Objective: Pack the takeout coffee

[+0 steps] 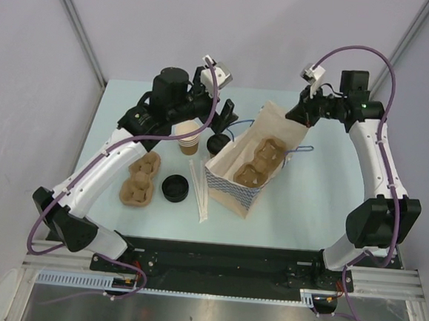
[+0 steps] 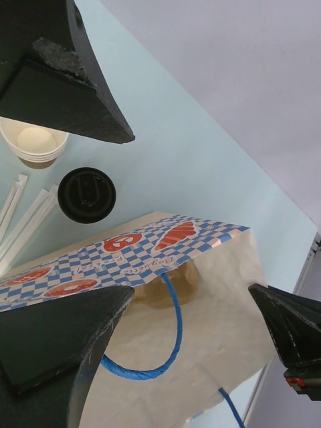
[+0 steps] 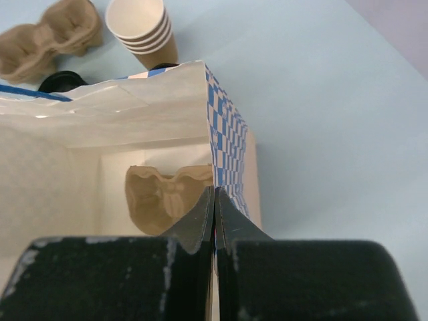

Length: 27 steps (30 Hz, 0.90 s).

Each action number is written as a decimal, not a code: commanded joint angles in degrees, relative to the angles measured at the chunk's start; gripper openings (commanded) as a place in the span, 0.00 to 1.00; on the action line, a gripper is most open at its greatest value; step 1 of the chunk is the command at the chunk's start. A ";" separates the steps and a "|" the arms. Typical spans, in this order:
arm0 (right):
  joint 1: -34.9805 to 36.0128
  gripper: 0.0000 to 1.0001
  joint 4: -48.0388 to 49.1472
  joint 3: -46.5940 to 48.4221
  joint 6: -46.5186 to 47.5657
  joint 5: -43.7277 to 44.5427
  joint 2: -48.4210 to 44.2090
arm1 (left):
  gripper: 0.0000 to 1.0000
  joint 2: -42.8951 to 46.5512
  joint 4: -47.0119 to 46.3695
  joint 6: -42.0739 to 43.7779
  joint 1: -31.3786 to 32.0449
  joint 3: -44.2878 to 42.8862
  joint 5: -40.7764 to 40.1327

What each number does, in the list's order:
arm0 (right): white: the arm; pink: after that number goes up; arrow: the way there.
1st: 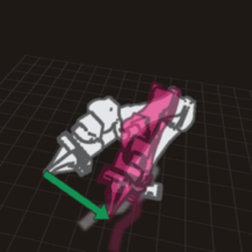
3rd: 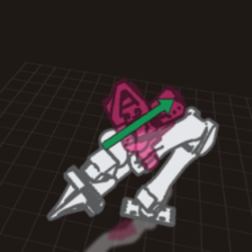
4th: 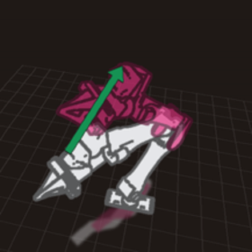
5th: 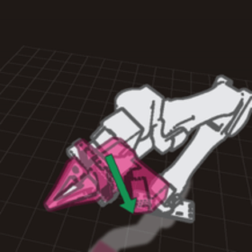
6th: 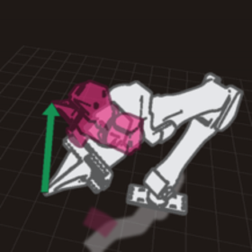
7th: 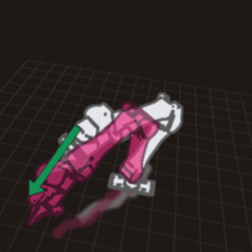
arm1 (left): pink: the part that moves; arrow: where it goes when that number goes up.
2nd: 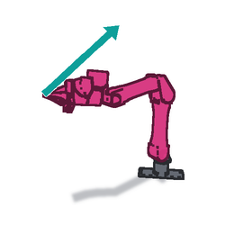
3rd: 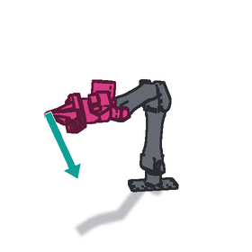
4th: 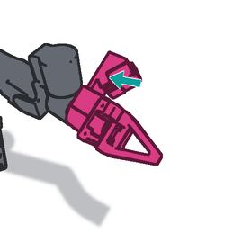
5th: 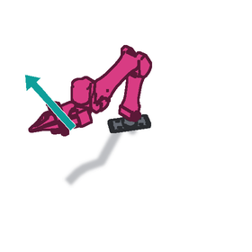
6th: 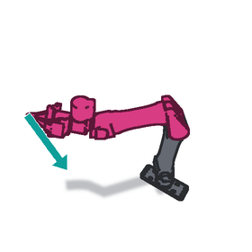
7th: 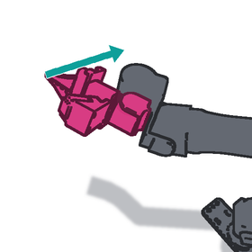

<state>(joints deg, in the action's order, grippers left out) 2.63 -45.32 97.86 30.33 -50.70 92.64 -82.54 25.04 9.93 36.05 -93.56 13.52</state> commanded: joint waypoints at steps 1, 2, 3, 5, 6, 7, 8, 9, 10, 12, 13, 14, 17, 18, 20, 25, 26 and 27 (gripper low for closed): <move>3.08 0.00 4.89 0.22 2.72 8.41 -1.68 | 0.92 0.54 -1.13 -2.02 -0.90 0.57 -0.94; 3.43 0.00 5.06 0.57 2.98 9.55 -1.59 | 0.92 0.11 -0.87 -2.02 -1.16 0.66 -1.39; 3.69 0.00 5.24 0.75 3.51 11.74 -1.32 | 0.92 -0.07 -0.78 -2.20 -1.33 0.66 -1.65; 4.22 0.00 6.03 1.62 3.86 13.69 -0.88 | 0.93 -0.16 -0.78 -2.99 -2.03 1.01 -2.00; 4.22 0.00 6.12 2.15 3.69 14.65 -0.71 | 0.93 -0.25 -0.87 -3.16 -2.30 1.18 -1.92; 4.40 0.00 6.38 2.50 3.34 14.92 -0.62 | 0.93 -0.16 -0.95 -3.25 -2.48 1.79 -1.92; 4.48 0.01 6.30 3.03 3.25 14.93 -0.36 | 0.93 0.01 -1.04 -3.60 -2.83 2.15 -2.00; 4.57 0.09 6.12 3.73 3.33 15.01 -0.09 | 0.93 0.10 -1.22 -4.04 -3.00 2.41 -1.74; 4.57 0.36 4.73 4.00 3.51 15.10 0.08 | 0.94 0.10 -1.31 -4.39 -3.27 2.94 -1.39; 4.84 0.60 3.23 5.48 3.78 15.80 1.31 | 0.96 0.19 -1.83 -5.62 -4.23 3.56 -0.34; 4.92 0.66 1.65 6.02 3.86 16.07 1.66 | 0.97 0.62 -2.27 -5.80 -4.58 4.43 0.36; 5.01 0.66 0.86 6.54 4.04 16.33 2.01 | 0.97 0.89 -2.71 -5.98 -4.94 4.87 0.63; 4.92 0.65 -2.83 8.30 5.79 17.12 3.42 | 0.97 1.86 -3.85 -5.46 -5.03 6.46 1.24; 4.92 0.65 -3.71 8.74 6.49 17.12 4.21 | 0.97 2.12 -4.12 -5.28 -5.03 6.81 1.33; 4.92 0.63 -6.53 10.32 7.29 16.34 5.09 | 0.97 2.82 -4.56 -4.75 -5.11 7.86 1.95; 5.01 0.13 -12.15 13.92 8.43 15.10 7.64 | 0.97 4.76 -6.41 -3.87 -5.20 10.94 2.22; 4.84 0.03 -12.86 15.59 8.43 13.62 7.56 | 0.97 4.93 -6.32 -4.30 -5.64 10.94 1.95; 4.66 0.00 -13.21 15.95 8.17 13.09 7.29 | 0.97 5.11 -6.32 -4.92 -6.16 11.03 1.69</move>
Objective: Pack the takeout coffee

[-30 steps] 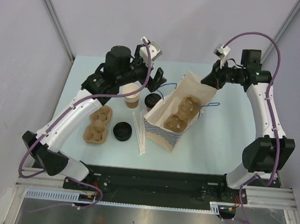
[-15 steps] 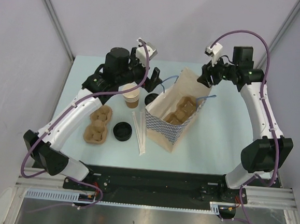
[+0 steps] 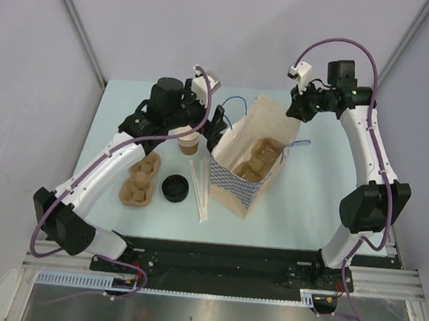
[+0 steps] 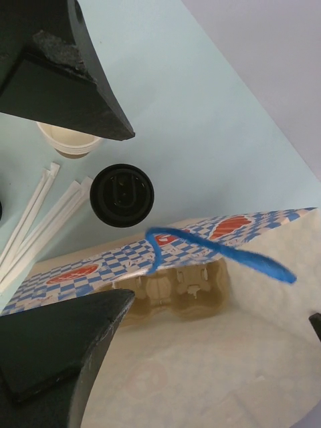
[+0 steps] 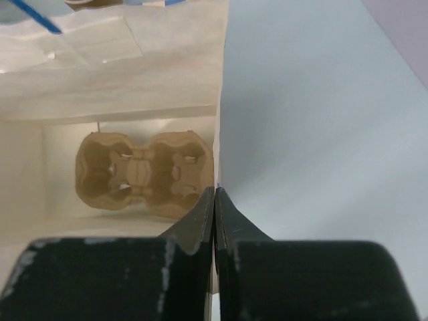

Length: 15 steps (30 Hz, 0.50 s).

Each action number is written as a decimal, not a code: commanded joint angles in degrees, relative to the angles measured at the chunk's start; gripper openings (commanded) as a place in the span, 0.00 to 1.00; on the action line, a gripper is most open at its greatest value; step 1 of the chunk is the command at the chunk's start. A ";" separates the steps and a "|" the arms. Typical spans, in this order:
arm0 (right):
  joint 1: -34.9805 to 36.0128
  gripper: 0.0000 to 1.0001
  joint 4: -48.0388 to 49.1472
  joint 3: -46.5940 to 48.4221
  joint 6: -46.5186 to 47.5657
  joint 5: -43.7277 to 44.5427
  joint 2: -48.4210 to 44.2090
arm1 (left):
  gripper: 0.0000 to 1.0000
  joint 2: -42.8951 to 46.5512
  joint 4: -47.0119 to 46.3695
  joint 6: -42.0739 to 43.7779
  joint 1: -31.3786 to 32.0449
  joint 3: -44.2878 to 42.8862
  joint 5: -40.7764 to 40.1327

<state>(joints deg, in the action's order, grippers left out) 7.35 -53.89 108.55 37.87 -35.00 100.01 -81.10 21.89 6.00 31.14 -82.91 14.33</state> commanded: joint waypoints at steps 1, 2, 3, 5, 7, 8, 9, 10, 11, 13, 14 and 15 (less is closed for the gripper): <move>-0.23 0.00 -5.26 5.18 0.72 -2.87 -0.68 | 0.97 3.67 -3.17 -1.95 -2.04 0.38 1.05; -0.24 0.00 -5.44 4.74 1.85 -2.96 -1.91 | 0.96 3.58 -3.17 -3.78 -3.96 0.21 1.40; -0.32 0.00 -5.44 3.17 2.21 -2.79 -2.53 | 0.96 3.15 -2.91 -4.32 -4.85 0.04 1.32; -0.59 0.00 -4.04 1.32 2.39 -2.53 -4.20 | 0.96 2.44 -2.56 -3.81 -6.52 -0.40 0.80; -0.59 0.00 -3.16 -0.36 2.12 -2.53 -4.47 | 0.97 0.78 -1.06 -2.58 -6.88 -1.19 -0.43; -0.59 0.00 -3.24 -0.53 1.95 -2.87 -4.47 | 0.98 -0.01 -0.71 -1.27 -7.23 -1.28 -1.05; -0.50 0.00 -3.15 -0.53 1.77 -2.96 -4.38 | 0.98 -0.89 0.42 -0.30 -7.32 -1.55 -1.75; -0.50 0.00 -2.98 -0.80 1.86 -2.96 -4.38 | 1.00 -3.25 1.30 0.58 -7.32 -2.85 -2.19; -0.76 0.00 -3.06 -0.97 2.12 -2.53 -4.47 | 1.00 -4.41 2.36 2.51 -7.32 -3.74 -2.72; -1.46 0.00 -2.72 -2.11 2.47 -2.18 -5.17 | 1.00 -8.00 5.43 3.93 -7.40 -6.45 -3.43; -2.42 0.00 -2.63 -2.46 2.65 -2.35 -5.52 | 1.00 -9.15 6.23 4.80 -7.49 -7.25 -3.08; -2.87 0.00 -2.80 -2.64 2.91 -2.44 -6.05 | 0.99 -10.12 7.54 5.33 -7.49 -7.96 -2.56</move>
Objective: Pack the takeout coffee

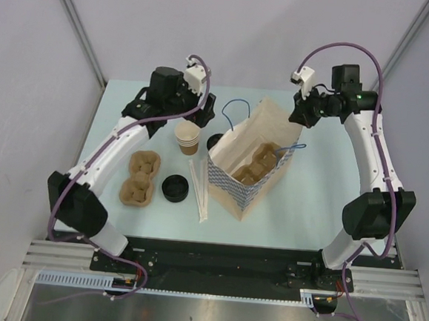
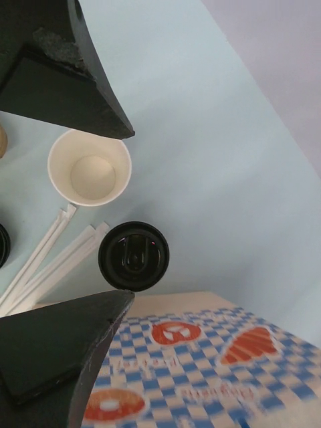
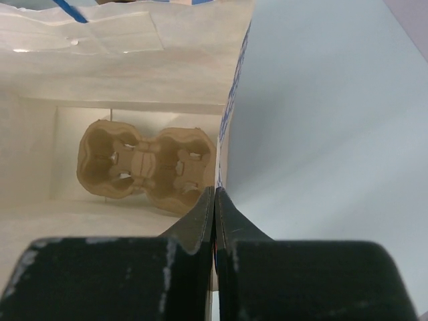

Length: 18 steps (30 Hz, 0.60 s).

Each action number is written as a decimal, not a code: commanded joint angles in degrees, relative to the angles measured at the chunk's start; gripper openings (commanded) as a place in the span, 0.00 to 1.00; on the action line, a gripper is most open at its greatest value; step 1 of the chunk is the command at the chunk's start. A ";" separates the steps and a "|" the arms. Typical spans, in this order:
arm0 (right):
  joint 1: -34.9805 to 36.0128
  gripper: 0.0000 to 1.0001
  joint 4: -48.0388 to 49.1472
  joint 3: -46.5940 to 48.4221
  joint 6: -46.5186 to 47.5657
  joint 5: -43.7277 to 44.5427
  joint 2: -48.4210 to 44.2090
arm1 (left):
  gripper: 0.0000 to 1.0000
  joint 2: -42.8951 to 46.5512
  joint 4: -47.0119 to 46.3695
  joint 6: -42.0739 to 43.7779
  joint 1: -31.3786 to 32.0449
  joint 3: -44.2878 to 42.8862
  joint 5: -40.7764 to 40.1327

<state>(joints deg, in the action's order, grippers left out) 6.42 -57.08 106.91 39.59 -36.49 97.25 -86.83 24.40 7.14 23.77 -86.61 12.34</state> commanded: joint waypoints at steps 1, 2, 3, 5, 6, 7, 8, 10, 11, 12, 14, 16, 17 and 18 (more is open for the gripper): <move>-2.54 0.00 0.30 -1.27 1.36 -0.95 -3.65 | 0.99 -5.27 5.56 4.55 -0.13 -5.49 -0.21; -3.50 0.00 0.13 -1.36 1.54 -0.86 -3.74 | 1.00 -7.28 6.96 4.64 -0.13 -6.28 0.23; -3.95 0.00 -0.22 -1.36 1.63 -0.78 -3.91 | 1.00 -8.35 7.93 4.55 -0.13 -7.95 1.19; -4.83 0.00 -0.84 -1.36 2.06 -0.86 -4.35 | 0.99 -10.98 9.52 4.20 -0.13 -9.19 1.90; -5.79 0.00 -1.62 -1.36 2.33 -1.04 -4.61 | 1.00 -11.43 9.61 4.03 -0.04 -9.45 2.34; -5.97 0.00 -2.07 -1.44 3.03 -1.13 -5.14 | 1.00 -11.61 9.44 3.76 0.22 -9.28 2.34; -5.98 0.00 -2.51 -1.71 3.38 -1.13 -5.40 | 1.00 -11.96 9.09 3.94 0.49 -9.19 2.51; -9.04 0.00 -3.56 -2.14 4.52 -1.21 -6.45 | 0.99 -12.40 9.26 4.64 1.27 -9.19 1.99; -9.66 0.00 -3.91 -2.67 4.96 -1.30 -6.81 | 0.99 -12.66 9.95 5.08 1.63 -9.28 1.90; -10.28 0.00 -4.44 -2.94 5.31 -1.56 -7.07 | 0.99 -13.36 10.40 5.52 1.98 -9.54 1.64; -12.03 0.00 -4.97 -3.46 6.19 -1.74 -7.86 | 0.99 -14.16 11.45 6.22 3.03 -9.98 0.41; -13.00 0.00 -5.32 -4.08 6.63 -1.74 -8.31 | 0.99 -16.09 12.42 6.05 3.65 -11.56 -0.21; -13.27 0.00 -5.32 -4.34 6.90 -1.74 -8.74 | 1.00 -16.88 13.82 5.96 3.74 -12.52 -0.30; -13.53 0.00 -5.24 -4.87 6.90 -1.83 -8.83 | 0.99 -18.97 14.61 5.96 4.00 -14.53 -0.38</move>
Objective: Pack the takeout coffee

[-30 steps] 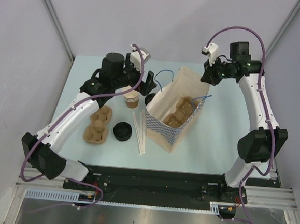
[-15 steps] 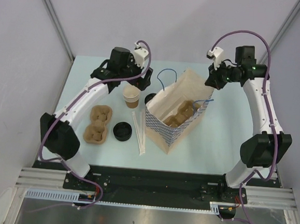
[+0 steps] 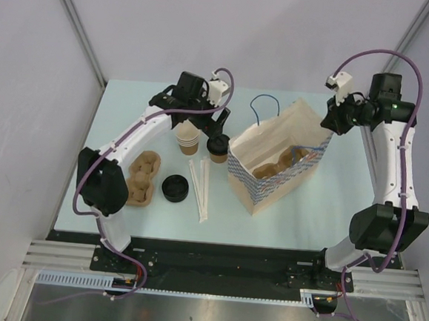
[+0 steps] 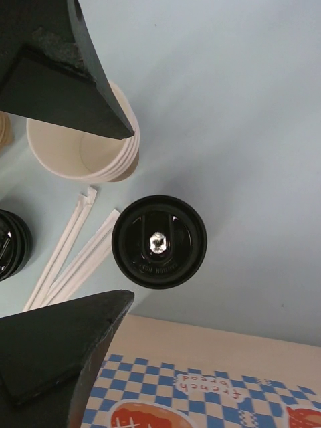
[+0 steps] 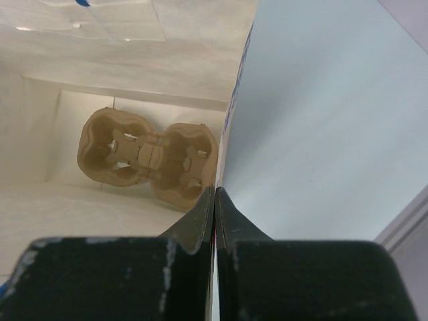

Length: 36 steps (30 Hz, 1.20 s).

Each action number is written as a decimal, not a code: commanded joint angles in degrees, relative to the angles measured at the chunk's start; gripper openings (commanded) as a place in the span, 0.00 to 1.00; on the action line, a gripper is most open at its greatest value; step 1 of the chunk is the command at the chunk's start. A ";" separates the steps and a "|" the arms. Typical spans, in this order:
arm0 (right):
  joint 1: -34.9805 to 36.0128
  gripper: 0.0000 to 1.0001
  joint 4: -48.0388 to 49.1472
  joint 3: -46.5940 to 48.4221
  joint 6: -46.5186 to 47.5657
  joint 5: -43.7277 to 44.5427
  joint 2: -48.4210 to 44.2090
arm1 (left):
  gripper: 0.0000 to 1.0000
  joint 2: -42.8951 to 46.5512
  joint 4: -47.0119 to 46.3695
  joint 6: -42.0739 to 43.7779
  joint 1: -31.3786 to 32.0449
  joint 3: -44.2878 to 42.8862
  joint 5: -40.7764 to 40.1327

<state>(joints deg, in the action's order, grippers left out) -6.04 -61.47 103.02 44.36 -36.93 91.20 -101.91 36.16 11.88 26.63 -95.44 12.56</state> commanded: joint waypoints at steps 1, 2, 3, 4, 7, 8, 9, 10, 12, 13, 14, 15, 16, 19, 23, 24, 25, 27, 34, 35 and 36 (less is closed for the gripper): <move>-1.42 0.00 -0.75 -1.24 2.22 -1.57 -3.04 | 1.00 -4.87 3.99 1.22 1.31 -6.94 -0.69; -1.60 0.00 -0.75 -1.42 2.40 -1.66 -3.39 | 1.00 -6.18 6.09 1.22 1.32 -8.26 -0.78; -1.60 0.00 -0.75 -1.94 2.40 -1.66 -3.48 | 1.00 -7.07 7.16 1.13 1.40 -10.62 -0.61; -1.69 0.00 -0.75 -2.30 2.40 -1.57 -3.74 | 1.00 -9.08 8.21 1.13 1.58 -11.69 -0.26; -1.78 0.00 0.03 -3.17 2.14 -1.57 -4.36 | 1.00 -12.07 11.03 1.13 2.28 -15.03 0.18; -1.87 0.00 0.21 -3.27 2.05 -1.66 -4.45 | 0.99 -12.61 12.17 1.04 2.46 -15.56 0.45; -1.78 0.00 0.30 -3.35 1.96 -1.66 -4.45 | 0.99 -13.31 12.70 1.13 2.55 -16.61 0.28; -1.78 0.00 0.30 -3.44 1.87 -1.74 -4.45 | 1.00 -13.84 13.57 1.30 2.72 -17.06 0.19; -1.87 0.00 0.39 -3.35 1.87 -1.66 -4.54 | 0.99 -15.33 14.46 1.13 2.81 -18.37 -0.08; -1.87 0.00 0.39 -3.35 1.87 -1.66 -4.62 | 1.00 -15.86 15.16 1.22 2.81 -18.64 -0.08; -1.87 0.00 0.39 -3.35 1.78 -1.74 -4.63 | 0.99 -16.47 15.51 1.30 2.81 -18.90 -0.16; -1.78 0.00 0.48 -3.35 1.70 -1.83 -4.63 | 0.99 -16.74 15.69 1.22 2.81 -19.34 0.01; -1.78 0.00 0.56 -3.35 1.52 -1.92 -4.80 | 1.00 -17.09 16.13 1.30 2.98 -19.61 0.62; -1.69 0.00 0.83 -3.44 1.26 -1.92 -4.80 | 0.99 -18.41 17.01 1.31 3.16 -20.57 1.42; -1.78 0.00 0.74 -3.44 1.61 -1.92 -4.89 | 0.99 -19.20 17.71 1.30 3.34 -21.10 2.03; -1.87 0.00 0.74 -3.44 1.52 -1.92 -4.89 | 1.00 -19.38 17.80 1.30 3.25 -21.10 2.12; -1.87 0.00 0.65 -3.44 1.52 -1.92 -4.89 | 0.99 -19.38 17.80 1.39 3.25 -21.28 1.95; -1.95 0.00 0.65 -3.53 1.52 -2.01 -4.89 | 1.00 -19.73 17.98 1.48 3.25 -21.46 1.95; -1.87 0.00 0.83 -3.88 1.17 -2.18 -4.98 | 1.00 -20.70 18.24 1.74 3.25 -21.28 1.77; -1.87 0.00 0.83 -3.88 1.08 -2.10 -4.98 | 1.00 -20.70 18.15 1.83 3.25 -21.28 1.77; -1.87 0.00 0.83 -3.88 1.08 -2.18 -4.98 | 1.00 -20.79 18.07 1.66 3.34 -21.19 1.77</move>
<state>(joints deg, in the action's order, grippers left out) -7.75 -61.78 99.22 45.71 -37.58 88.62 -122.06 54.22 12.58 29.63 -114.24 13.72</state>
